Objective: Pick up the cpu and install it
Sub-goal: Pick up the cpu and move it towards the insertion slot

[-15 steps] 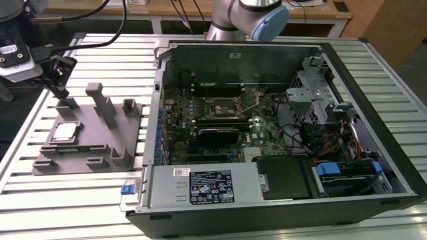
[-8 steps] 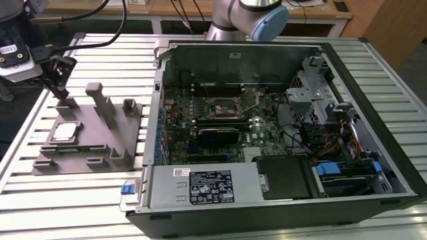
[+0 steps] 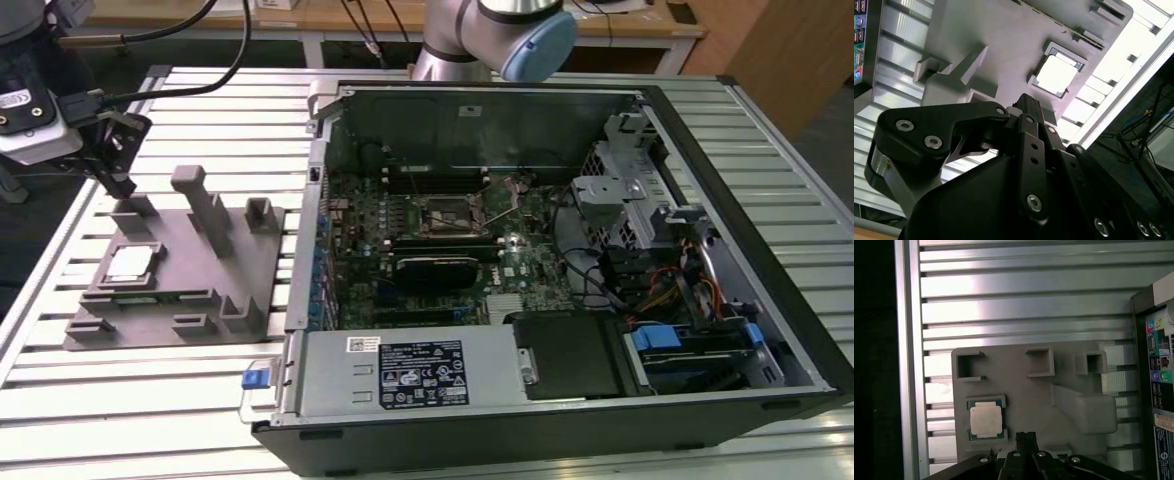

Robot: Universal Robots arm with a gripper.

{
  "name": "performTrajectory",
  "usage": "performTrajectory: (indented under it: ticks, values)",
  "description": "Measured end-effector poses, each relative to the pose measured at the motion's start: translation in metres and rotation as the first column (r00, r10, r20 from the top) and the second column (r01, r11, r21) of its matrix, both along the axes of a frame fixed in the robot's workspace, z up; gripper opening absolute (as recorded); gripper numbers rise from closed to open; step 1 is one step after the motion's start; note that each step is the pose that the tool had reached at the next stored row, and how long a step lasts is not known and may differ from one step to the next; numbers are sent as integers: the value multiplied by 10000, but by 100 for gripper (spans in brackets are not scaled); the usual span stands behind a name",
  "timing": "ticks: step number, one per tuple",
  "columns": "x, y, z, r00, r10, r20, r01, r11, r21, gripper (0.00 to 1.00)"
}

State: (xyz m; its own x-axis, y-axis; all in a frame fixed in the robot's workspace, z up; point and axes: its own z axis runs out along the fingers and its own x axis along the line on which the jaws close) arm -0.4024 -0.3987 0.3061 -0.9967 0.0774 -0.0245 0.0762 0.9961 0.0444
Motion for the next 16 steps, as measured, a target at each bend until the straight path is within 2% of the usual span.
performTrajectory:
  ticks: [7, 16]
  values:
    - [-93, 0, -32, 10000, 1, 0, -1, 10000, 0, 11]
    - [-205, 0, -123, 10000, 2, 0, -2, 10000, 1, 11]
